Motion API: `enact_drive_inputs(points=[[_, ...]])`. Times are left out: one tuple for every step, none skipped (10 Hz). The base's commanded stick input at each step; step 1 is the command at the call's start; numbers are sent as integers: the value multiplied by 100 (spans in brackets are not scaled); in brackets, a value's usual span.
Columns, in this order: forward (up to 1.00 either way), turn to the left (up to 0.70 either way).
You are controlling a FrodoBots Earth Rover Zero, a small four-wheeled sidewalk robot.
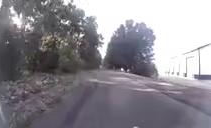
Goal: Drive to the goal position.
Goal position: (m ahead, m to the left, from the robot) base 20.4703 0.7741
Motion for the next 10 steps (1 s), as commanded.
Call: enact_drive_inputs(points=[[70, 0], [70, 0], [70, 0], [70, 0], [70, 0], [70, 0], [70, 0], [70, 0], [70, 0], [70, 0]])
